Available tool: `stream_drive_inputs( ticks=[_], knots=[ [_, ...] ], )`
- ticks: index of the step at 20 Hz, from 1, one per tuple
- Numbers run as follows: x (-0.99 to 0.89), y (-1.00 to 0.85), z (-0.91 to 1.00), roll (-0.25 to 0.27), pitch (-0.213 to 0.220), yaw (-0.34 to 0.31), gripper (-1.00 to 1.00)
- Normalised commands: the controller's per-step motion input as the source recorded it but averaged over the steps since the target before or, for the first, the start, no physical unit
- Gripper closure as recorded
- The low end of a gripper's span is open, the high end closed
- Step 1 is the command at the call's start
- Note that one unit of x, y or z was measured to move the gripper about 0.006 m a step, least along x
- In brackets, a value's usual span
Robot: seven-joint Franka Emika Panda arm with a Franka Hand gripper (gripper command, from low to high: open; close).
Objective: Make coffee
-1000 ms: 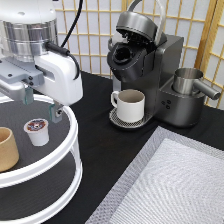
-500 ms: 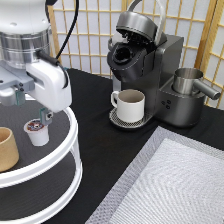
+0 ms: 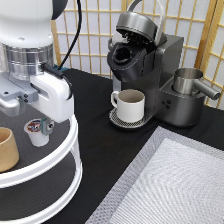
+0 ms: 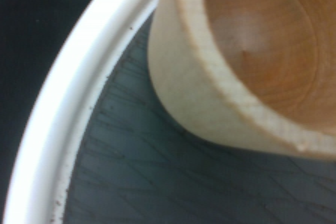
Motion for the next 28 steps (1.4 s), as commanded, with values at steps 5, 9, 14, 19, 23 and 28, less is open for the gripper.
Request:
stream_drive_inputs(
  ticks=[5, 9, 14, 19, 23, 28],
  knots=[
    [-0.35, 0.0, -0.14, -0.035, -0.044, 0.084, -1.0],
    [-0.31, 0.0, 0.0, -0.037, -0.059, 0.072, 1.0],
    [-0.26, 0.0, 0.05, -0.022, -0.064, 0.055, 1.0],
    [-0.2, 0.0, 0.09, -0.001, -0.065, 0.057, 1.0],
    [0.03, 0.01, 0.36, 0.0, -0.065, 0.063, 1.0],
    [0.52, 0.23, 0.8, 0.0, 0.071, 0.157, 1.0]
  ],
)
